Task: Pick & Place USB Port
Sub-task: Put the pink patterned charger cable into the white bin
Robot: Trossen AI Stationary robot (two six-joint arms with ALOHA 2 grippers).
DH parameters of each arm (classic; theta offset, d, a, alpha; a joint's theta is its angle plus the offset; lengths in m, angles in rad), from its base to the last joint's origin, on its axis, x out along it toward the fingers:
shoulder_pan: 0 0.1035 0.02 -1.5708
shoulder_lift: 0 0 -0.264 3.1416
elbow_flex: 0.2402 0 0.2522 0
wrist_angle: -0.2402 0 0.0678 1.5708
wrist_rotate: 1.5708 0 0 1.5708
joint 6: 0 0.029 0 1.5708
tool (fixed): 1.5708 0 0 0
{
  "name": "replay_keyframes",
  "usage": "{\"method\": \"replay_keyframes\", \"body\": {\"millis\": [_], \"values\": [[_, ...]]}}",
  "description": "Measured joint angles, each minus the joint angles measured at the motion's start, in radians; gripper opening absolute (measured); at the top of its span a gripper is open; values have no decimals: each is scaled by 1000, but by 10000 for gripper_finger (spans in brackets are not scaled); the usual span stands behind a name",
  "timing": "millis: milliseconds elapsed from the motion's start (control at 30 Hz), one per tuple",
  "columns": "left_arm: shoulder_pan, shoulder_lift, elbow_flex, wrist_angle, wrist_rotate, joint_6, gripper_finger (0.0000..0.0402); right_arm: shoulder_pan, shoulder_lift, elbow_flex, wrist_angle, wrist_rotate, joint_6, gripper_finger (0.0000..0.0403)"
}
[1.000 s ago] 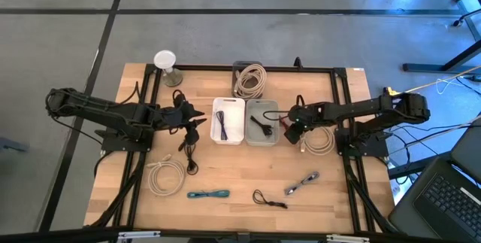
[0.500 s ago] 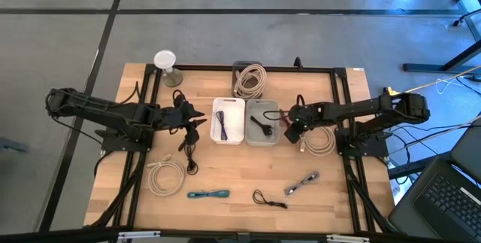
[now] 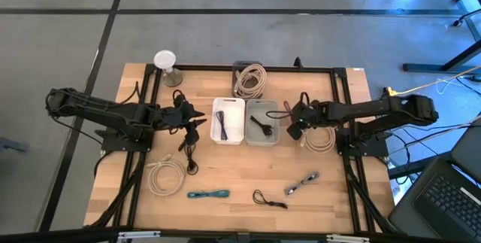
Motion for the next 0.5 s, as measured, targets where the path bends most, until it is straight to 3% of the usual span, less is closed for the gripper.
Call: {"method": "replay_keyframes", "body": {"millis": [200,500], "values": [[0,0,0,0,-1,1,100,42,-105,78,-102,71,1,6],[0,0,0,-5,1,0,102,135,-299,140,-96,167,-104,5]]}}
